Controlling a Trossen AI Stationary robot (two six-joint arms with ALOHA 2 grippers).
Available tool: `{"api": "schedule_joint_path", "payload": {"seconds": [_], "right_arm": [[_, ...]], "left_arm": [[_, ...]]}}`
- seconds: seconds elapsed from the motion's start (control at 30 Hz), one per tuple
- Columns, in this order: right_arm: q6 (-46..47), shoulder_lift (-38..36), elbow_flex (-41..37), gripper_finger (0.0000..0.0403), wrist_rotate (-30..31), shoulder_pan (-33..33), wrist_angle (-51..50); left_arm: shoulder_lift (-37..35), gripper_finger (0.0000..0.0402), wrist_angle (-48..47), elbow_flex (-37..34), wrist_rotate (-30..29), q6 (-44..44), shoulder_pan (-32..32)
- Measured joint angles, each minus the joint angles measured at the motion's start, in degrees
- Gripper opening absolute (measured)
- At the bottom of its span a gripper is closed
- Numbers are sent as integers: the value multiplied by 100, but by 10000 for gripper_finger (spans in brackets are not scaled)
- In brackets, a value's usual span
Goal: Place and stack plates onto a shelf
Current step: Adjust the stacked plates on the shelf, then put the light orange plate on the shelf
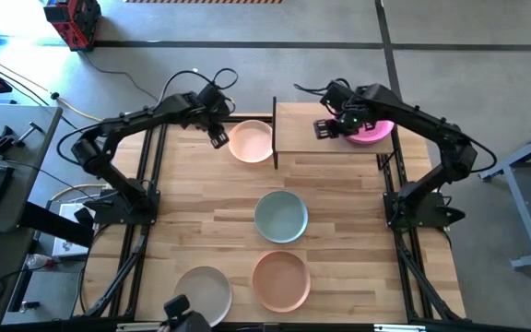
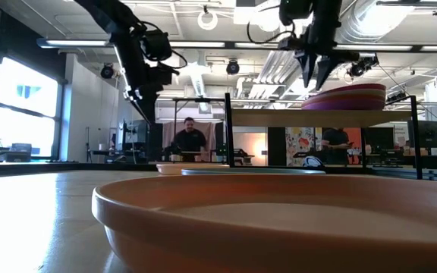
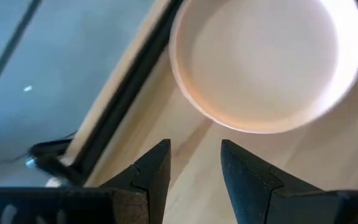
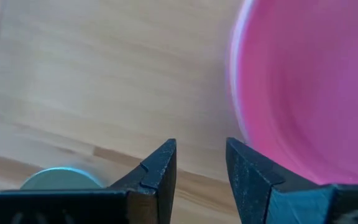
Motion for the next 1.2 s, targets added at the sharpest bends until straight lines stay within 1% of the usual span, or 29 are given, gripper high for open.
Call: {"api": "schedule_joint_path", "payload": {"seconds": [0.1,0.2,0.27,0.37,0.57,0.63,0.7,0.83,1.0,1.2], "right_arm": [[-145,-3,191,117,-13,51,53],[-208,-3,330,117,-16,91,114],[-225,-4,392,117,-16,94,129],[-296,-2,404,117,-18,94,126],[-393,-2,404,117,9,81,125],[-444,-2,404,117,52,81,125],[-446,-3,404,117,53,81,125],[-446,-3,404,117,57,81,125],[-448,-2,404,117,89,83,125],[-446,-2,404,117,89,83,125]], "left_arm": [[74,131,-12,0,407,366,-10],[193,131,-9,0,866,1040,-33],[341,131,-5,0,973,1528,-81],[545,131,-14,-4,1102,1923,-123],[1035,131,-56,-4,1115,2702,-427],[1164,131,-57,-4,1089,2782,-538],[1275,131,-27,-4,938,2782,-653],[1359,131,50,-2,611,2933,-831],[1362,131,361,0,597,3052,-939],[1383,131,423,0,604,3279,-1003]]}}
